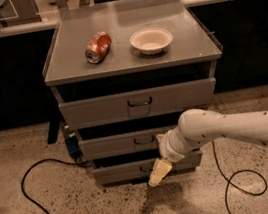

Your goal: Open middle drawer

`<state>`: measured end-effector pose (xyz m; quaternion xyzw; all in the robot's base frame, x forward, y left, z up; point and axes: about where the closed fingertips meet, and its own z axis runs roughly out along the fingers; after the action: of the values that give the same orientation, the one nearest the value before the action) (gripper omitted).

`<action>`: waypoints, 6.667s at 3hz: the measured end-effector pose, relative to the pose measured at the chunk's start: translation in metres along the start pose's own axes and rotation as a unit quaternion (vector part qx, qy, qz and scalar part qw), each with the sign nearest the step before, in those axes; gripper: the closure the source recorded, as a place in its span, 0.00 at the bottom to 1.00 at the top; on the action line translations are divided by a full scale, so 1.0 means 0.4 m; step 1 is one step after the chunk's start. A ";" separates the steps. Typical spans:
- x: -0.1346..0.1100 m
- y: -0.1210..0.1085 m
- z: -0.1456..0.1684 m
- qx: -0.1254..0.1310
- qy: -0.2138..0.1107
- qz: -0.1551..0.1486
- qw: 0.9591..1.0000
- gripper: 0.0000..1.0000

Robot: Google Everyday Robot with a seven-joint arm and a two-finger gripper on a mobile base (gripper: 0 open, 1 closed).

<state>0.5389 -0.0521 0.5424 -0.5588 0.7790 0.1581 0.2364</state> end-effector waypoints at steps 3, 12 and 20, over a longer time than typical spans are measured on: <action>0.050 -0.173 0.273 0.056 0.009 0.016 0.998 0.00; 0.016 -0.323 0.341 -0.032 -0.062 0.077 0.995 0.00; 0.067 0.031 0.267 -0.111 -0.064 0.098 0.987 0.00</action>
Offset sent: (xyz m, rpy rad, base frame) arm 0.0755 0.0213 -0.1192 -0.0555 -0.0619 -0.0870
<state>0.5406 -0.0148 0.4383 -0.4911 0.7909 0.3018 0.2056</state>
